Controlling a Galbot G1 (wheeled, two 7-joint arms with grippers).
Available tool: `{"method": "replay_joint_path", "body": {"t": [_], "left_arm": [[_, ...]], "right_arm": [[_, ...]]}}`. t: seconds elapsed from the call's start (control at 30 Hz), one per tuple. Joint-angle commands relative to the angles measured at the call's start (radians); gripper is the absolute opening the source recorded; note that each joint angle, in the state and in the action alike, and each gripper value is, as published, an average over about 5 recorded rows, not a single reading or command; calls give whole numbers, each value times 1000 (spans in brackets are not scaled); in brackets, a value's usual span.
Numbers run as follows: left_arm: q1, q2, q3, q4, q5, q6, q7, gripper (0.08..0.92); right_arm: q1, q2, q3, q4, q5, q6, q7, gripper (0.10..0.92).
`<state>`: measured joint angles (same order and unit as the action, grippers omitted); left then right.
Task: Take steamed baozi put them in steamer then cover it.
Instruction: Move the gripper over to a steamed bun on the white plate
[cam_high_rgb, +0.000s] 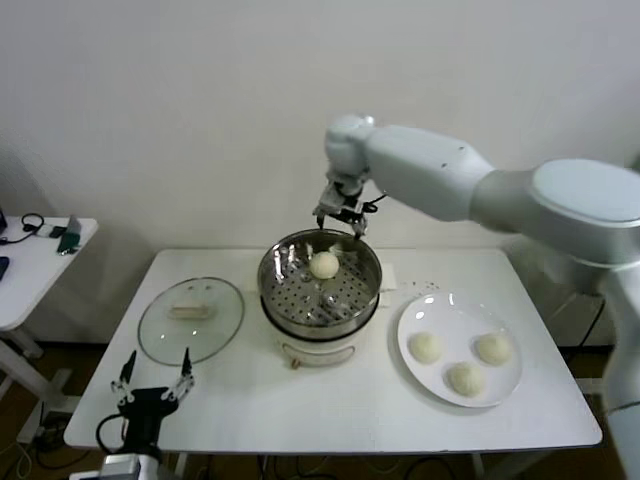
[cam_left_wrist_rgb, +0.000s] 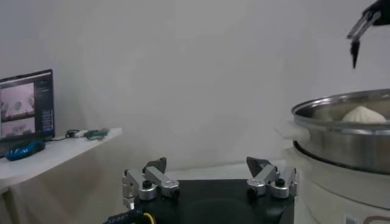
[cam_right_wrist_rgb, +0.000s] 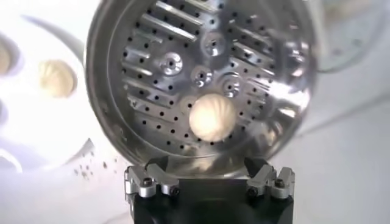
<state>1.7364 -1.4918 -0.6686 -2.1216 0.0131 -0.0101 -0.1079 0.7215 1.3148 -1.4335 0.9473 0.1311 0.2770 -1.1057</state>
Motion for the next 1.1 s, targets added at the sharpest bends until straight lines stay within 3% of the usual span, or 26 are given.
{"method": "replay_joint_path", "body": {"t": [0.03,0.23,0.53,0.83,1.1], "left_arm": [[8,0,3,-18,-6,-1,-2,823],[21,0,4,-32,-12,-2,-1,823],[45,-1,-6,-46,-13,-7,1,823],[52,-6,-8,-42,-12,-8,-1,823],[50,-4,-11,-33,-9,-5,-2,823]], "right_arm": [[228,-371,-280,358,476,-472,211,823],[192,-538,-309,474,558,-597,206,823],[-48,-711,-204,514,402,-622,171,823],[-337,-658,-27,369,209,-590,141,823],[-454,-551,71,271,213,-585,164,823]]}}
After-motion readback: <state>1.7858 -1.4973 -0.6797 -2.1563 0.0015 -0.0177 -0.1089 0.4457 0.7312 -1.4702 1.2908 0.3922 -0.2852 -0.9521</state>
